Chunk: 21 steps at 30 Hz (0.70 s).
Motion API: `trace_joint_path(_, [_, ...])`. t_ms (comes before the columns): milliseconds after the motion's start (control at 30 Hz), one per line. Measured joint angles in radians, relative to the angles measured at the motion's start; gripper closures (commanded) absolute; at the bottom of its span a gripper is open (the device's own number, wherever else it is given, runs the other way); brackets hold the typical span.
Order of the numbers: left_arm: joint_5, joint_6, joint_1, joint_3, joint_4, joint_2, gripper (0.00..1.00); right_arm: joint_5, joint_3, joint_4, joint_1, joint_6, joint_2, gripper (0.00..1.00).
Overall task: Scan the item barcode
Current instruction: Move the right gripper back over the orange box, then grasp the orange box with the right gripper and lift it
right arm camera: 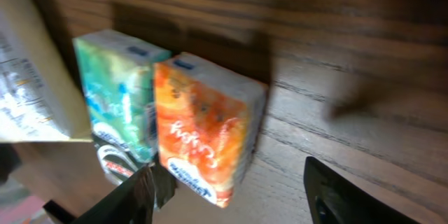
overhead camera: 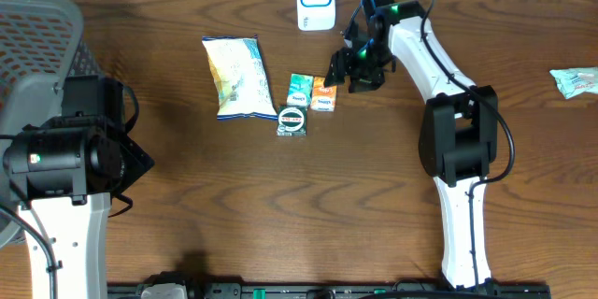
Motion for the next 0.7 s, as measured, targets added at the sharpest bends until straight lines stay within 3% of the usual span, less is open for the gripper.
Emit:
trace_joint_path(167, [0.000,0.000,0.000,0.000,0.000,0.000,0.02,0.014,-0.040,0.034,0.015,0.034,0.000,0.47])
trace_joint_path(333, [0.000,0.000,0.000,0.000,0.000,0.000,0.02,0.010,-0.099,0.106,0.028,0.077,0.000,0.73])
trace_joint_path(500, [0.000,0.000,0.000,0.000,0.000,0.000,0.02,-0.013,-0.113,0.123,0.029,0.102,0.000,0.74])
trace_joint_path(600, [0.000,0.000,0.000,0.000,0.000,0.000,0.02,-0.038,-0.115,0.124,0.029,0.094,0.000,0.99])
trace_joint_path(700, [0.000,0.000,0.000,0.000,0.000,0.000,0.02,-0.097,-0.116,0.113,0.026,0.080,0.000,0.99])
